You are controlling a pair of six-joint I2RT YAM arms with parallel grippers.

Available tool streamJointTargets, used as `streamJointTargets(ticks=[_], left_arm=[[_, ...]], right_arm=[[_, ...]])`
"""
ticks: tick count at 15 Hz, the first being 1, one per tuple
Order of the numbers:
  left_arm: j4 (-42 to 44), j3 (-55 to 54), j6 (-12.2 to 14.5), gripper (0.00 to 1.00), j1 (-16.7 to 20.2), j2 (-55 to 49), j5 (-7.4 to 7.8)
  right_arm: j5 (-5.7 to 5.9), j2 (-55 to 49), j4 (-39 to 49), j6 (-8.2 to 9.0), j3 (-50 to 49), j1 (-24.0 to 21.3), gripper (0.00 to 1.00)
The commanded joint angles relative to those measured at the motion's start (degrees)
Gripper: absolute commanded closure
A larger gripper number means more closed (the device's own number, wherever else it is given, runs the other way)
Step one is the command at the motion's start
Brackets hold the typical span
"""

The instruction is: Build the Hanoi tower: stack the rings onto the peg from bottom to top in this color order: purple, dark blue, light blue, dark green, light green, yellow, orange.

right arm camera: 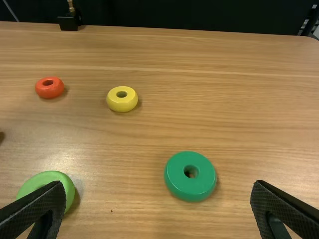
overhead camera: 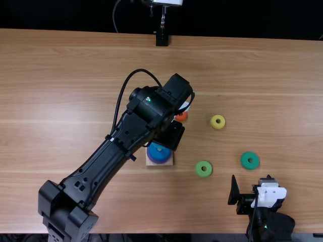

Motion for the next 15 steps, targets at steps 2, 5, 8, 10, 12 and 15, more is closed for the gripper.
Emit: streamJointTargets(ticks=[2, 5, 8, 10, 12, 15], left_arm=[[-0.75, 1.03, -0.44, 0.0, -0.48, 0.42, 0.39], [-4.44, 0.94, -0.44, 0.0, -0.13, 0.25, 0.39], [-3.7, 1.12, -0.23, 0.0, -0.13, -0.02, 0.29], [-3.28, 1.38, -0.23, 0.0, -0.04, -0.37, 0.39], [-1.8, 1.64, -0.33, 0.0, 0.22, -1.34, 0.39], [8.11, 0.85, -0.54, 0.0, 1.72, -5.2, 0.5]], right_arm=[[0.55, -0.4, -3.54, 0.03, -6.81, -0.7, 0.0], [0.55, -0.4, -3.54, 0.13, -6.81, -0.7, 0.0], [0.55, -0.4, -3.54, 0.13, -6.81, -0.7, 0.0], [0.55, -0.4, -3.54, 0.03, -6.81, -0.7, 0.0], [0.55, -0.4, -3.54, 0.13, -6.81, -0.7, 0.0], [0.55, -0.4, -3.54, 0.13, -6.81, -0.7, 0.0]])
